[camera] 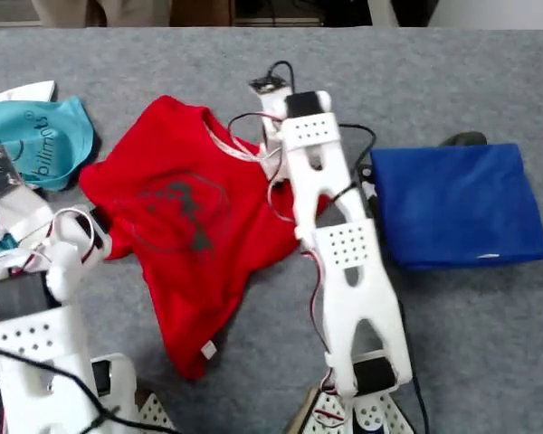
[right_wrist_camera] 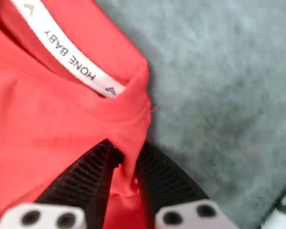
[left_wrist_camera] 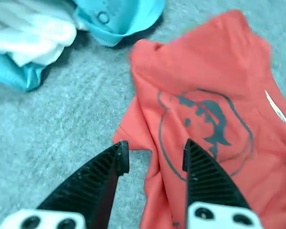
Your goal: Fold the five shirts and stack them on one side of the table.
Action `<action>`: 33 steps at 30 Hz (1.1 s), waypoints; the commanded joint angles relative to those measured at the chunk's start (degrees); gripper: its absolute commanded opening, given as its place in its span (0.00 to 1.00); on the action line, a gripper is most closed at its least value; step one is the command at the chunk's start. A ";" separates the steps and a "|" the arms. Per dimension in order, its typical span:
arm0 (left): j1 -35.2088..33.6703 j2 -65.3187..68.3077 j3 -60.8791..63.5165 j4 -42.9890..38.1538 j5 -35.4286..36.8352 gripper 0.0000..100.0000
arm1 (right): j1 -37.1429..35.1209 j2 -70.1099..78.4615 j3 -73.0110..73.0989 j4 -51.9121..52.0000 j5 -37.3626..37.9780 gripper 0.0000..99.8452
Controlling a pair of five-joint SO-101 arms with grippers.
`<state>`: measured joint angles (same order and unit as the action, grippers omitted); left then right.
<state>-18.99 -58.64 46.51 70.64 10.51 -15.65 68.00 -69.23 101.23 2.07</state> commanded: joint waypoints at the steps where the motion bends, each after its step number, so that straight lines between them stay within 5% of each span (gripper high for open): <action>1: -2.81 6.02 -1.32 -2.90 3.08 0.19 | 3.91 -14.02 16.92 1.23 0.09 0.00; 19: -0.88 42.42 -24.79 -2.81 3.25 0.19 | 17.19 -53.93 73.01 0.88 6.77 0.00; 28: 2.90 49.36 -25.58 -3.52 2.99 0.19 | 26.59 -60.18 78.29 1.05 12.48 0.00; 33: 3.25 55.78 -27.69 -5.27 3.25 0.27 | 30.99 -61.85 78.37 1.14 14.15 0.00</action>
<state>-15.91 -4.57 22.59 66.15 13.32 11.87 10.15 9.10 101.23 15.34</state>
